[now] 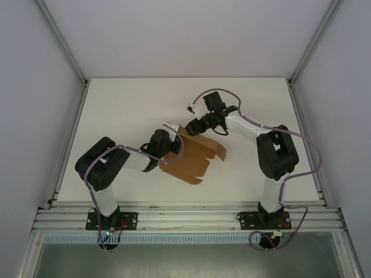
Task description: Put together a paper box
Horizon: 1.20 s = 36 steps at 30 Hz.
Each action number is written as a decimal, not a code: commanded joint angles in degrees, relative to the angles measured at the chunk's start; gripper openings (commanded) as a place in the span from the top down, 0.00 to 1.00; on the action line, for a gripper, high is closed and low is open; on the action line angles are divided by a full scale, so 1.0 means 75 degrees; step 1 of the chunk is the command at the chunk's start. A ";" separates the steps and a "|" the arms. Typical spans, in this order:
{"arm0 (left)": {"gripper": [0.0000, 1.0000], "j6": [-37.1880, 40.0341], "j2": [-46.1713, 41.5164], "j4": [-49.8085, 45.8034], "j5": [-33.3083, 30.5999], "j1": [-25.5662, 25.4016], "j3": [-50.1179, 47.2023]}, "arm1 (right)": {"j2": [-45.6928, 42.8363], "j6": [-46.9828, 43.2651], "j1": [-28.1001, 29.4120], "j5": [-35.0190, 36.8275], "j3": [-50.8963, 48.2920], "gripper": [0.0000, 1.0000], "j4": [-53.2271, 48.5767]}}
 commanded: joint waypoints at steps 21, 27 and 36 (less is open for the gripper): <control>1.00 -0.1222 -0.0249 -0.1134 -0.1659 0.0008 0.0368 | -0.0868 0.1291 -0.0155 0.0809 -0.0871 0.32 0.0128; 1.00 -0.1876 -0.1191 -0.2782 -0.1524 0.0023 0.0403 | -0.3045 0.2166 -0.0583 0.1743 -0.1986 0.00 0.0888; 1.00 -0.2386 -0.1880 -0.4175 0.0101 0.0531 0.0680 | -0.4925 0.1440 -0.0739 0.0534 -0.3626 0.01 0.0860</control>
